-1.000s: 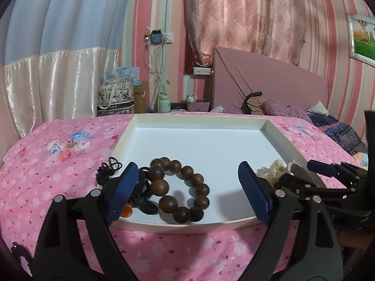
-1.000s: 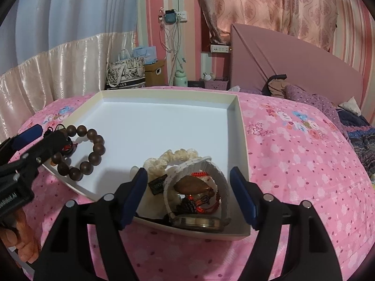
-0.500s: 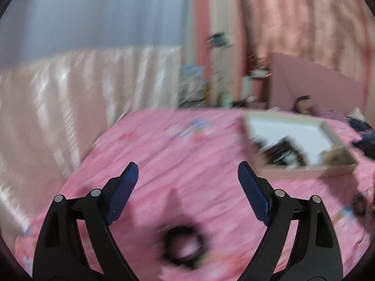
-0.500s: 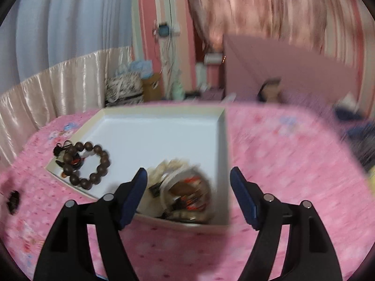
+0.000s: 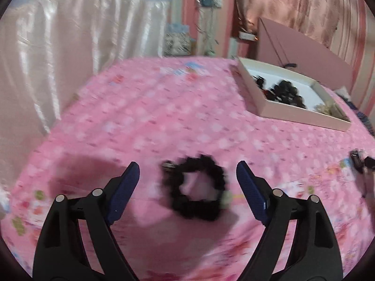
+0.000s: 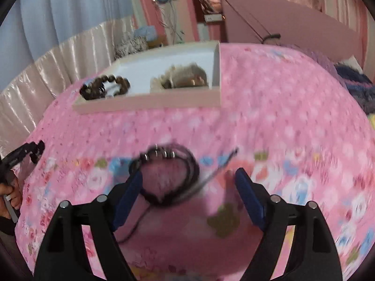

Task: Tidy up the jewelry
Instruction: 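Grasp the black scrunchie with the left tool while the right grasps the black cord necklace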

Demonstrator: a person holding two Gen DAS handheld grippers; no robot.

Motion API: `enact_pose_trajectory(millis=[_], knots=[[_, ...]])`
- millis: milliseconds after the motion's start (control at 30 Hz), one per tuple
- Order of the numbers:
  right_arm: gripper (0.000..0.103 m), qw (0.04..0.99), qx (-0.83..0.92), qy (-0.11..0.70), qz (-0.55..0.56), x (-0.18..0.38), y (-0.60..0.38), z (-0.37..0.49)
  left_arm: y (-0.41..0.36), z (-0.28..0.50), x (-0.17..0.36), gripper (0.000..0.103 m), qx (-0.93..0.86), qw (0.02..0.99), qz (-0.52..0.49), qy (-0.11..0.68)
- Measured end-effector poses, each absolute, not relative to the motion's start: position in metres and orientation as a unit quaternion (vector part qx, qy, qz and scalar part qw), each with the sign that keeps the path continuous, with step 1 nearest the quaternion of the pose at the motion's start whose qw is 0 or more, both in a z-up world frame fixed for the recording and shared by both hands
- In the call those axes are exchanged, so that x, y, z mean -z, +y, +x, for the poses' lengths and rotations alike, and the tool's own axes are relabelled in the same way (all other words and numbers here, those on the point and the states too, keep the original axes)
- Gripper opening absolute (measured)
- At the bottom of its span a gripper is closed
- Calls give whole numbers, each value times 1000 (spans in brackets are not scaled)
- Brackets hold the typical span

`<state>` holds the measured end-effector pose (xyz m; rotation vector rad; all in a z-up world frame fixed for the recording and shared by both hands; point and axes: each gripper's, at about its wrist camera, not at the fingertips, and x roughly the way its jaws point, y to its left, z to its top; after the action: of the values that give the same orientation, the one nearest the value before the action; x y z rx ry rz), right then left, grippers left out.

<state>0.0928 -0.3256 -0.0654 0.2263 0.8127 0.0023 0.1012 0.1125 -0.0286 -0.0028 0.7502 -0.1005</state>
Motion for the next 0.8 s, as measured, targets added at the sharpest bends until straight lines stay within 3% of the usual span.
enact_pose_trajectory(millis=[133, 333, 367, 400, 433, 500, 533, 600, 667, 733, 800], knots=[[99, 904, -24, 415, 100, 72, -306, 106, 90, 108, 38, 84, 62, 916, 43, 393], [97, 903, -34, 428, -12, 73, -252, 120, 95, 115, 42, 83, 64, 911, 23, 407], [96, 904, -31, 426, -14, 72, -252, 119, 98, 117, 43, 80, 61, 910, 16, 409], [93, 904, -33, 427, -10, 73, -253, 120, 101, 118, 44, 69, 58, 908, 9, 414], [89, 905, -34, 424, -1, 73, -256, 119, 103, 120, 47, 62, 59, 905, 3, 421], [59, 912, -19, 410, 9, 70, -261, 115, 104, 120, 47, 54, 55, 906, 2, 420], [53, 914, -13, 405, 9, 68, -263, 111, 103, 119, 47, 51, 53, 906, 6, 419], [31, 920, -12, 392, 12, 64, -267, 106, 99, 118, 46, 25, 54, 908, 16, 415], [23, 928, -15, 371, 28, 57, -274, 100, 96, 116, 45, 14, 59, 909, 21, 412], [18, 933, -23, 355, 52, 54, -282, 94, 95, 112, 42, 11, 67, 912, 17, 405], [6, 933, -38, 350, 70, 52, -288, 92, 95, 107, 37, 11, 69, 916, 10, 395]])
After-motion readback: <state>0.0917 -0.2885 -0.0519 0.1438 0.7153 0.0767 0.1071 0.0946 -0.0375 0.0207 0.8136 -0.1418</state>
